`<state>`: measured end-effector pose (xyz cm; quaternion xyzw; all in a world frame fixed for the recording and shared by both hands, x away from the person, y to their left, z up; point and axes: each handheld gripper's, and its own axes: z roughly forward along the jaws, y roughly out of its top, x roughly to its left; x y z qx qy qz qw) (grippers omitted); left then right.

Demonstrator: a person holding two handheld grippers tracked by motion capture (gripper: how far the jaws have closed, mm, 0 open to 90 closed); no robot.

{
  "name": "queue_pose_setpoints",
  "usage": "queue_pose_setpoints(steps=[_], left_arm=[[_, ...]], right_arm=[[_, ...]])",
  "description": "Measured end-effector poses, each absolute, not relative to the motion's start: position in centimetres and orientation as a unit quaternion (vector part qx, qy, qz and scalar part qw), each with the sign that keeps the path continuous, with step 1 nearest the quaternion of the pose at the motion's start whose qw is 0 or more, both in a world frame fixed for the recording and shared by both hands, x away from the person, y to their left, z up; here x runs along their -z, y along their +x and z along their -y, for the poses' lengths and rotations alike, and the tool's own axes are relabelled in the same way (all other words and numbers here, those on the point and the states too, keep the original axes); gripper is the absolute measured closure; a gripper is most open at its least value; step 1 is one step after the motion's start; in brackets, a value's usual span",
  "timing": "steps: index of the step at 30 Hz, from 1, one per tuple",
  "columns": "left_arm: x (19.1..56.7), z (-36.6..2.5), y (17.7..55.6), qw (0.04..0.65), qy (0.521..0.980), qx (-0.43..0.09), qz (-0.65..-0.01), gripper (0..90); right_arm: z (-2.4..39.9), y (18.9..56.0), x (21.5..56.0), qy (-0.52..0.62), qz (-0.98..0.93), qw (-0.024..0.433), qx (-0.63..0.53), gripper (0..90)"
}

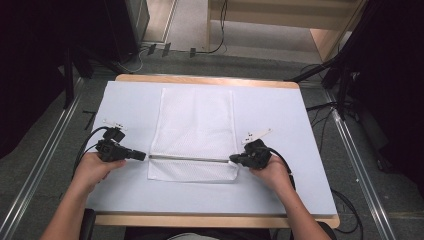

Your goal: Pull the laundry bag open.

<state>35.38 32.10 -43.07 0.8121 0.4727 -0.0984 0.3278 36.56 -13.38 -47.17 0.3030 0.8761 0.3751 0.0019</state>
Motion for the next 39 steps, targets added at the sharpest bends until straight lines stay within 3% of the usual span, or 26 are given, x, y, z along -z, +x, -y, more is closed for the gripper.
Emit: queue_pose_setpoints(steps=[10,13,15,22,28,39], left_arm=[[43.4,-31.9,35.3,0.336,0.819,0.081,-0.458,86.2],[43.5,-32.1,35.4,0.345,0.817,0.082,-0.455,76.5],[43.5,-32.3,35.5,0.348,0.815,0.080,-0.457,68.6],[43.3,-32.4,35.4,0.366,0.813,0.049,-0.451,54.3],[42.9,-32.4,35.4,0.371,0.814,0.003,-0.448,43.5],[43.0,-33.0,35.7,0.361,0.807,-0.040,-0.465,36.0]], right_arm=[[13.4,36.7,47.1,0.310,-0.874,-0.007,-0.374,90.0],[13.4,36.8,47.1,0.305,-0.876,-0.008,-0.374,88.6],[13.3,36.8,46.9,0.304,-0.878,-0.012,-0.370,84.7],[13.2,37.1,46.5,0.316,-0.873,-0.010,-0.370,65.2],[14.3,37.5,45.9,0.336,-0.855,0.001,-0.394,56.8],[15.7,38.1,46.2,0.363,-0.842,0.024,-0.399,45.1]])
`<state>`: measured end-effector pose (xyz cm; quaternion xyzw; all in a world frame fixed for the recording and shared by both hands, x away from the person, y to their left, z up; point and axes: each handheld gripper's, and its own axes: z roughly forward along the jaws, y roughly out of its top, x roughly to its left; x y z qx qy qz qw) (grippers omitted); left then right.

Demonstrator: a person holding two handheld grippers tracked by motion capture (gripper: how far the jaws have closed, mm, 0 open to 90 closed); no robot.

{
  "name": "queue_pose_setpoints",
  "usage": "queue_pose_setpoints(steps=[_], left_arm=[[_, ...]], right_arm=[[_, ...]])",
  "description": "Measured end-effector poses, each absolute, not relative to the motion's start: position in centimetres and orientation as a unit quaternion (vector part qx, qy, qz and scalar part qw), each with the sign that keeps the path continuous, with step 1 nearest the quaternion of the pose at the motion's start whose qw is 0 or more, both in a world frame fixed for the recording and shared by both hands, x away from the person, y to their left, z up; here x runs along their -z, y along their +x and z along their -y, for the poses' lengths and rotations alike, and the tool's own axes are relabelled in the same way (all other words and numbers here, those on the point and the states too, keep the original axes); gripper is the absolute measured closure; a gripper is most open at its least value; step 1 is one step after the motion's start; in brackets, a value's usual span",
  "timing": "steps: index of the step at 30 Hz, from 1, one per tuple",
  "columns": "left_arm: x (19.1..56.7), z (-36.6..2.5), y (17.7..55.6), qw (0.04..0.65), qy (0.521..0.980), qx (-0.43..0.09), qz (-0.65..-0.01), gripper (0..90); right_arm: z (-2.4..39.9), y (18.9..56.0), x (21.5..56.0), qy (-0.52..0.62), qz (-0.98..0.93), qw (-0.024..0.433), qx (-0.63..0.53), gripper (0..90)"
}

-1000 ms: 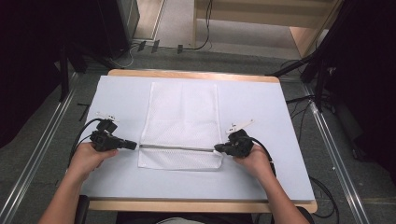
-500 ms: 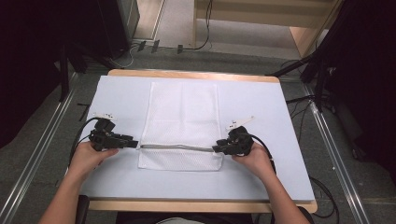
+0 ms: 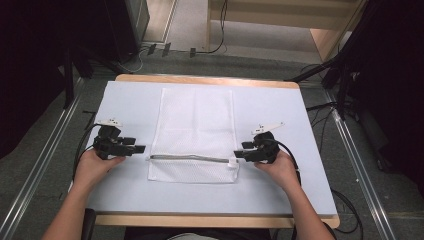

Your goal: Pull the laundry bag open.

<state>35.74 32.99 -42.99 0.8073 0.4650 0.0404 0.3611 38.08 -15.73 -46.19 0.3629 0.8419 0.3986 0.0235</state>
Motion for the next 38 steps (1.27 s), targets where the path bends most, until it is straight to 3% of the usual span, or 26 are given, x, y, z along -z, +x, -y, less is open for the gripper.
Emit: queue_pose_setpoints(steps=[38], left_arm=[[44.3,-34.9,37.1,0.329,0.797,-0.090,-0.498,26.6]], right_arm=[[19.7,39.4,47.3,0.438,-0.809,0.071,-0.385,34.6]])
